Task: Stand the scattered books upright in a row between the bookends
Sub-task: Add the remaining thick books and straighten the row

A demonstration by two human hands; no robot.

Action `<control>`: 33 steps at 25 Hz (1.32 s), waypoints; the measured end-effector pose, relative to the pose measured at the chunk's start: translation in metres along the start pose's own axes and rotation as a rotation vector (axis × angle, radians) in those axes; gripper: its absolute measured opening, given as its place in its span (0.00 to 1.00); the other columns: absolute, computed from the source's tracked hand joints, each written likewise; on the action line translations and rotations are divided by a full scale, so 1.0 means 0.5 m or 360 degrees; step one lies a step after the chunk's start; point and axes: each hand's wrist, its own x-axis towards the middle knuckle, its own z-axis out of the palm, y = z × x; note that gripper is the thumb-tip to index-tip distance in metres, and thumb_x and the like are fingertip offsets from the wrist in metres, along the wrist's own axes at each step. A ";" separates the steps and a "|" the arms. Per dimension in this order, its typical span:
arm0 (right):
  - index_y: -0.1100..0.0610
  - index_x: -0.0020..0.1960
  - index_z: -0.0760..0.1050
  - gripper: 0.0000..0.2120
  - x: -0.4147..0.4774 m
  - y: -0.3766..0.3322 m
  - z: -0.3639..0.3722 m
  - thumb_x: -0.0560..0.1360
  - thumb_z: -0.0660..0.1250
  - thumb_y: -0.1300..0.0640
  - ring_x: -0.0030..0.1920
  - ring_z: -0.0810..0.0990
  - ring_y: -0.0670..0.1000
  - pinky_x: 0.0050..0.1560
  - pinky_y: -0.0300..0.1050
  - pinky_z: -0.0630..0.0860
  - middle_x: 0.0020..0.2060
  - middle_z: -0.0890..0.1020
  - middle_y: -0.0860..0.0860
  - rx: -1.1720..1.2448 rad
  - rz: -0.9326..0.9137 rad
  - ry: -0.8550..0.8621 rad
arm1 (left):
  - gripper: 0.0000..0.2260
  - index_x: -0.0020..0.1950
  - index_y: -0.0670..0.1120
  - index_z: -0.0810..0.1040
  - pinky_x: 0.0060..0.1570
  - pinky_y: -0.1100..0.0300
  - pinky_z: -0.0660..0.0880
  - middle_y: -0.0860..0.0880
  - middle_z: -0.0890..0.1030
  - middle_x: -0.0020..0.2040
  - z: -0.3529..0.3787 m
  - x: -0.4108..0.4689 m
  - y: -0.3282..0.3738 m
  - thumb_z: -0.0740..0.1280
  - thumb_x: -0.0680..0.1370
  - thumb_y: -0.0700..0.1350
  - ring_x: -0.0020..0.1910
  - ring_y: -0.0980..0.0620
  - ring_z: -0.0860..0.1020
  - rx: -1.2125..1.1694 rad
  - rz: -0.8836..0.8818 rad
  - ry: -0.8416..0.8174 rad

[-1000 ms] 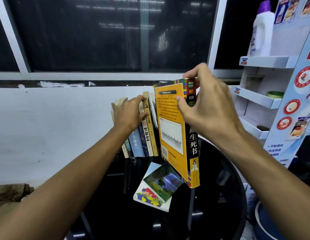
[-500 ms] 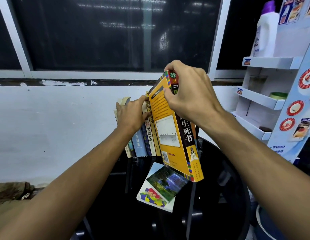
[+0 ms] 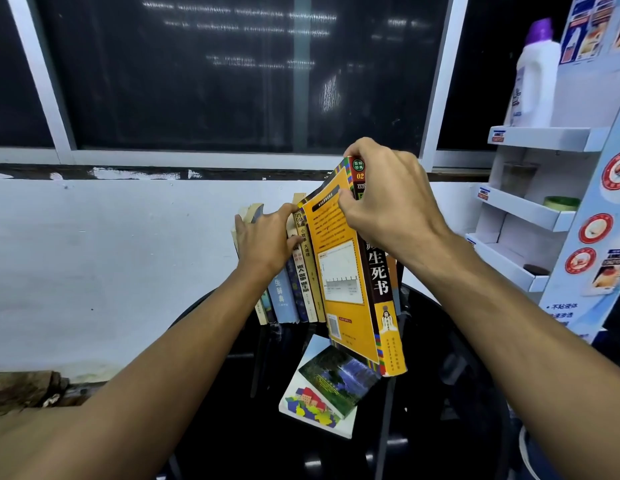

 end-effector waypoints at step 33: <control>0.58 0.60 0.71 0.15 0.024 0.065 0.213 0.76 0.71 0.59 0.48 0.78 0.49 0.48 0.42 0.77 0.52 0.79 0.52 0.0442 -0.0125 0.0353 | 0.24 0.71 0.60 0.70 0.76 0.36 0.51 0.48 0.85 0.54 0.015 0.001 -0.004 0.72 0.77 0.55 0.69 0.43 0.73 -0.0112 -0.0002 0.0081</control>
